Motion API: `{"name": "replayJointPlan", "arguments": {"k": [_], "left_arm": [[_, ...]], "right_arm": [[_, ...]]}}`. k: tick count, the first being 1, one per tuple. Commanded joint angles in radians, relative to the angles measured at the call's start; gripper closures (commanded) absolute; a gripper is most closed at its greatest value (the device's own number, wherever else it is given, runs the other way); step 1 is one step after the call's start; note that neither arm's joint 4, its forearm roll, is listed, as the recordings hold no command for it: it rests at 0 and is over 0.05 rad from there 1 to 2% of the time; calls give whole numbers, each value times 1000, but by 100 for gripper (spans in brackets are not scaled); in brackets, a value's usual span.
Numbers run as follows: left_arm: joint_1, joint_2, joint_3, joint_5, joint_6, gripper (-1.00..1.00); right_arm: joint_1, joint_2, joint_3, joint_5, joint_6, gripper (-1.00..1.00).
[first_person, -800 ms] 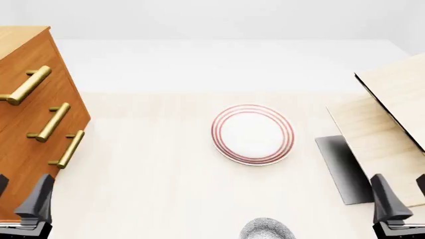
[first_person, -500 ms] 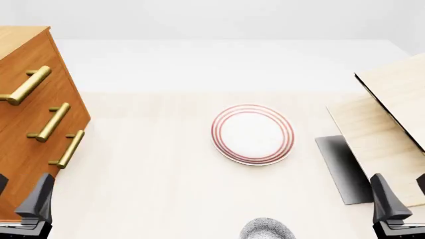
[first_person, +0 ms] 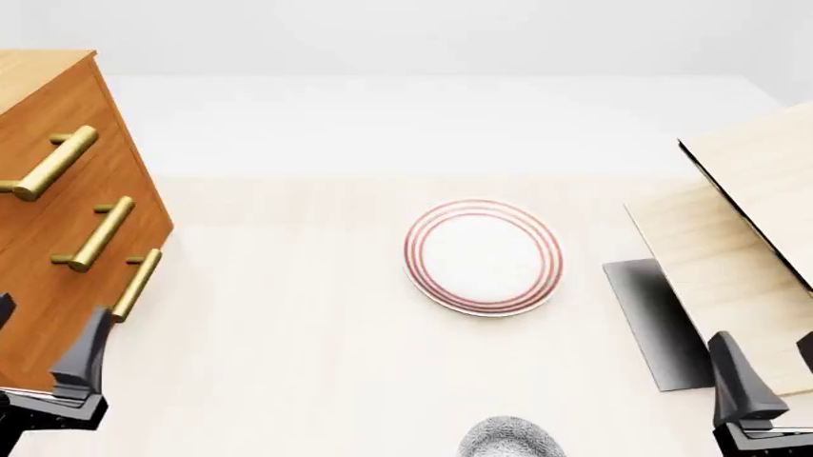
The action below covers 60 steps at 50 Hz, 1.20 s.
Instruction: Open the top drawer of the cabinet and put the bowl in it.
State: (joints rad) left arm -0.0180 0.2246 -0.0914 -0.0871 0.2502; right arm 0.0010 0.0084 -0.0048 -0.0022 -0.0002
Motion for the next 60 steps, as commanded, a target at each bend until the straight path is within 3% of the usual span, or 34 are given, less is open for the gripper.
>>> {"name": "replayJointPlan", "arguments": {"k": [1, 7, 9, 19, 38, 47, 60], "left_arm": [[-13, 75, -68, 3, 145, -100], [-19, 87, -93, 15, 226, -100], [-23, 113, -107, 5, 292, -100], [-35, 220, -184, -23, 329, -100], [-15, 489, -281, -154, 516, -100], [24, 545, -294, -182, 634, -100], [62, 579, -313, -199, 740, -100]], "right_arm": [[0, 0, 0, 0, 0, -100], [0, -1, 0, 0, 0, -100], [0, -1, 0, 0, 0, -100], [0, -1, 0, 0, 0, -100], [0, 0, 0, 0, 0, -100], [0, 0, 0, 0, 0, -100], [0, -1, 0, 0, 0, -100]]}}
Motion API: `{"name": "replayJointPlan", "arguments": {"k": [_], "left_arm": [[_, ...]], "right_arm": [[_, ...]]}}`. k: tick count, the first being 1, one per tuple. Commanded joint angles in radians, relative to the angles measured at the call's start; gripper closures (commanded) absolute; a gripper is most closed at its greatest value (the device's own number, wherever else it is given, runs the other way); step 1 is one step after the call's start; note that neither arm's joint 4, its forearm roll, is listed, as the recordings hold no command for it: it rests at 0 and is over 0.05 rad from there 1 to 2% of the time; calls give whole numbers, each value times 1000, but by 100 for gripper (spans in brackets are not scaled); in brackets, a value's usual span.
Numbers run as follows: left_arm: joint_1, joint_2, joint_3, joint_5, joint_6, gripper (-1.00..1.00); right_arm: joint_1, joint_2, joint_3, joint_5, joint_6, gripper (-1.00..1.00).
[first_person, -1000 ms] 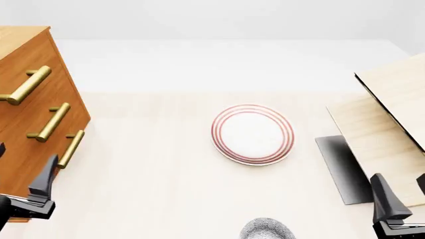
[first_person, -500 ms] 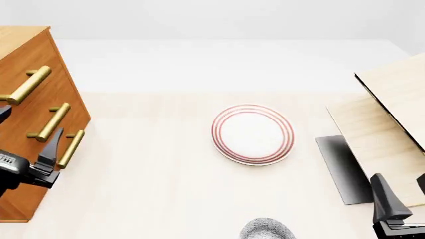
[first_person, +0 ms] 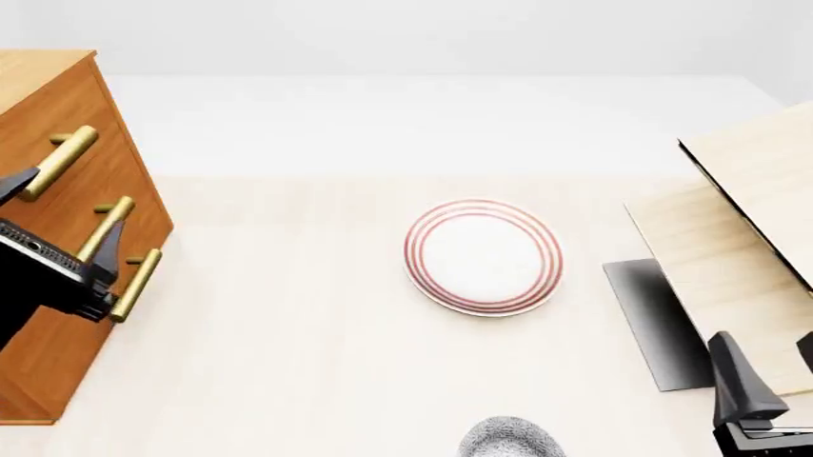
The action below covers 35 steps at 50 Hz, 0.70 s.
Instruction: Open the top drawer of the cabinet and put the bowl in it.
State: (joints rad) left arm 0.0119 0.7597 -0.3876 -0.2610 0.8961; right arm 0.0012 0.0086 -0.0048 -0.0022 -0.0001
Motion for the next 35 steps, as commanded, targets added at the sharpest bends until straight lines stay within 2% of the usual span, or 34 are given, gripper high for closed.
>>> {"name": "replayJointPlan", "arguments": {"k": [1, 5, 6, 7, 10, 14, 16, 23, 31, 35], "left_arm": [[35, 46, -17, -27, 100, -100], [37, 61, -28, -28, 110, -100], [45, 77, -7, -68, 152, -100], [48, 89, -1, -81, 165, -100], [51, 99, -6, -85, 167, -100], [62, 121, -1, -113, 203, -100], [78, 155, 10, -157, 247, -100], [91, 219, 19, -240, 317, -100], [101, 270, -12, -271, 351, -100], [110, 316, -8, -325, 394, -100]], "right_arm": [[0, -1, 1, 0, 0, -100], [-1, -1, 1, 0, 0, -100], [0, 0, 1, 0, 0, -100], [0, -1, 1, 0, 0, -100], [0, -1, 1, 0, 0, -100], [0, -1, 1, 0, 0, -100], [0, -1, 1, 0, 0, -100], [0, -1, 1, 0, 0, -100], [0, -1, 1, 0, 0, -100], [-1, -1, 1, 0, 0, -100]]}}
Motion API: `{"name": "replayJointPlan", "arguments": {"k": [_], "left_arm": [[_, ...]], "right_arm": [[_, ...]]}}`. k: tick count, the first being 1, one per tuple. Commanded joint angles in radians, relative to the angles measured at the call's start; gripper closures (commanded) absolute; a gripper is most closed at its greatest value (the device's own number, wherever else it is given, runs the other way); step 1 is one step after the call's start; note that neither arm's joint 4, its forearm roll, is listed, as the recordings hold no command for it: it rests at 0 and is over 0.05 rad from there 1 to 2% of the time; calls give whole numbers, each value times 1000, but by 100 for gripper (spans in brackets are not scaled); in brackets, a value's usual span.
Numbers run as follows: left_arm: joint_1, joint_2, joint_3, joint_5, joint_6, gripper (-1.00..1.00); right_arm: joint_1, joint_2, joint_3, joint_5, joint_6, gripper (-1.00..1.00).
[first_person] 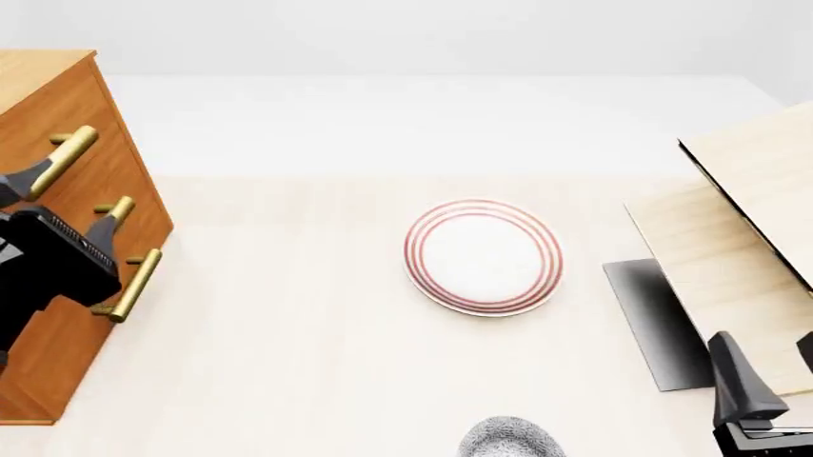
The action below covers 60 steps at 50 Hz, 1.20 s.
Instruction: Open the top drawer of the cabinet and put the bowl in it.
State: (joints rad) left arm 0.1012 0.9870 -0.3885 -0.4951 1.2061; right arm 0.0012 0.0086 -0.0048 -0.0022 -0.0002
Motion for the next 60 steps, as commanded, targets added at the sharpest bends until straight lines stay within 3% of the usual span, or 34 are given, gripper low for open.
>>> {"name": "replayJointPlan", "arguments": {"k": [1, 13, 42, 60], "left_arm": [[24, 94, -10, -94, 89, -100], [52, 185, -30, -190, 157, -100], [165, 311, -39, -292, 194, -100], [222, 281, -42, -264, 180, -100]], "right_arm": [[-1, -1, 1, 0, 0, -100], [0, -1, 1, 0, 0, -100], [0, -1, 1, 0, 0, -100], [-1, -1, 1, 0, 0, -100]]}}
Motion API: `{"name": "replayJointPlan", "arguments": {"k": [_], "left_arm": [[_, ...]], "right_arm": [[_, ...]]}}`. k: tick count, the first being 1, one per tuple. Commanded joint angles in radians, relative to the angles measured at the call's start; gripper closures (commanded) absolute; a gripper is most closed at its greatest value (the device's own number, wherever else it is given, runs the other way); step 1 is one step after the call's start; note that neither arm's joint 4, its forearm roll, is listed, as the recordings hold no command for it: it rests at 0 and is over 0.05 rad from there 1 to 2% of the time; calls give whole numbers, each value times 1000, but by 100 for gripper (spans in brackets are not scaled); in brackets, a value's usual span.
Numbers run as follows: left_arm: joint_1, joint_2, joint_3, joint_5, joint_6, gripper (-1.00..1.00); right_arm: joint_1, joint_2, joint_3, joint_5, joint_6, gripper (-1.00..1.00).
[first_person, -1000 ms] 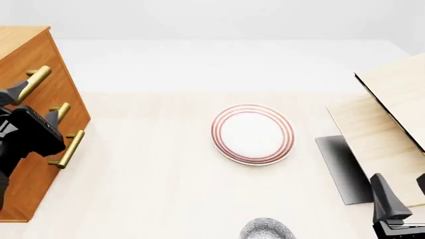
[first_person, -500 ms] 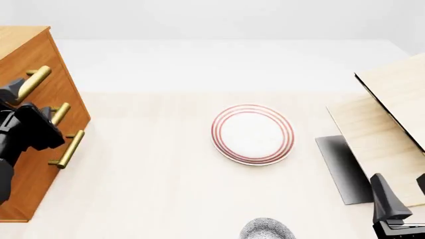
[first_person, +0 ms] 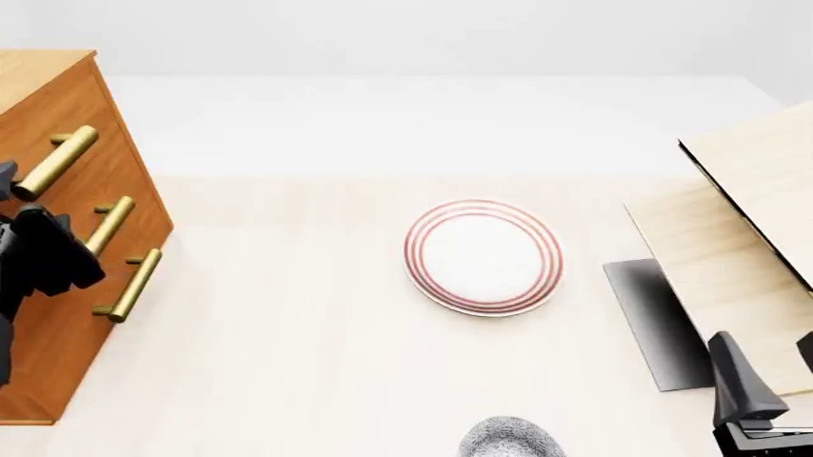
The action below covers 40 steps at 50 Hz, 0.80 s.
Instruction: Open the top drawer of the cabinet and put the bowl in it.
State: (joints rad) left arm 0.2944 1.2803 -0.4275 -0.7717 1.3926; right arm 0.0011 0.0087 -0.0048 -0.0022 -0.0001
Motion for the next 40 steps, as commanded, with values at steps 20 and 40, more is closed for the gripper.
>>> {"name": "replayJointPlan", "arguments": {"k": [20, 40], "left_arm": [[-19, -123, 62, 30, 27, 100], [-95, -162, 65, 33, 57, 100]], "right_arm": [[0, -1, 1, 0, 0, -100], [0, -1, 1, 0, 0, -100]]}}
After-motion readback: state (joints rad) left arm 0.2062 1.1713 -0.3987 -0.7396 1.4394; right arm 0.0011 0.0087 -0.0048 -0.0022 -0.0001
